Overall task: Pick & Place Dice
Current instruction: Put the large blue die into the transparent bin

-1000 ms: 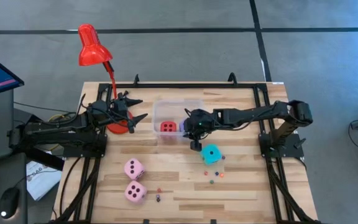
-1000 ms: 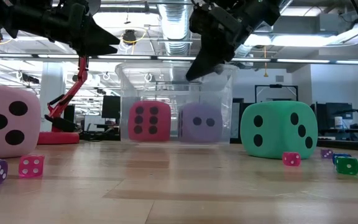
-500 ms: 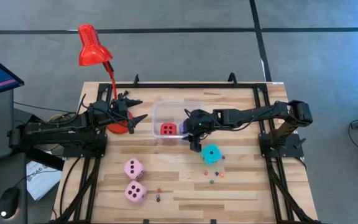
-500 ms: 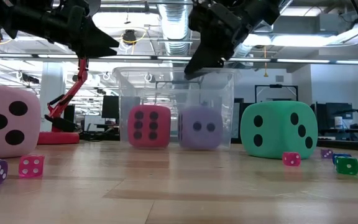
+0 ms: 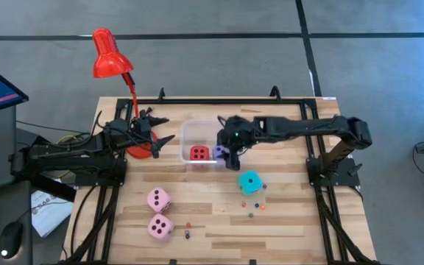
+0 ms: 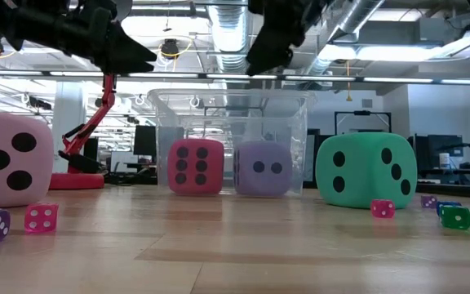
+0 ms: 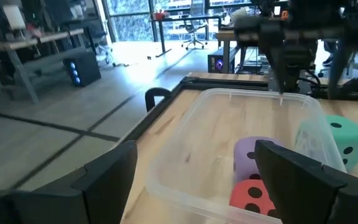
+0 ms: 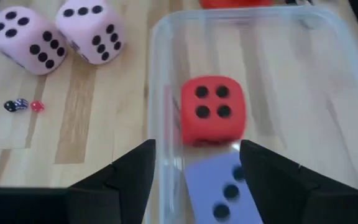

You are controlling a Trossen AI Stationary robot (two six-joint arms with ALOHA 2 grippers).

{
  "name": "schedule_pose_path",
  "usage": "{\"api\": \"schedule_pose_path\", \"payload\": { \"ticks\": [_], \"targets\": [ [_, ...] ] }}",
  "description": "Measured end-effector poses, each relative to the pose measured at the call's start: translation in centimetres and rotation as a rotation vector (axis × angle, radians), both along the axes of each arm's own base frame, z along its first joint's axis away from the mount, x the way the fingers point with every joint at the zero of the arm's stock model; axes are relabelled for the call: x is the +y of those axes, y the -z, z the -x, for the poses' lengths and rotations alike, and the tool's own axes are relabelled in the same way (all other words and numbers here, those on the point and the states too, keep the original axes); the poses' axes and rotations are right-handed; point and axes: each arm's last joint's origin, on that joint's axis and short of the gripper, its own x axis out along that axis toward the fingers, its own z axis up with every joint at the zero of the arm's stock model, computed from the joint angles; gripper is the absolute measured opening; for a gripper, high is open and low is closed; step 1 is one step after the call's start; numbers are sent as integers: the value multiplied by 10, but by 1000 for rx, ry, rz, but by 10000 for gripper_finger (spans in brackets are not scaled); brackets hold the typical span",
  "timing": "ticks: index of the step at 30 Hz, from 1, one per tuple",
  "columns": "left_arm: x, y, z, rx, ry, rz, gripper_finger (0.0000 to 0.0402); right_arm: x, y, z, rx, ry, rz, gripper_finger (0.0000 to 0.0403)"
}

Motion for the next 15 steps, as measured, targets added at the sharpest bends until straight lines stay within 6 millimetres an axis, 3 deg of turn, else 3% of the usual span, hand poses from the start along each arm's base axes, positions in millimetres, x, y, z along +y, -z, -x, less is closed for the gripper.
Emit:
{"api": "schedule_pose_path", "payload": {
  "ticks": [7,15],
  "targets": [
    [0,-2,0,8,2,-61,314,-12,-26,17,133,156,-101,186],
    [0,0,2,27,-3,-59,314,-7,-46,53,201,295,-45,89]
  ]
}}
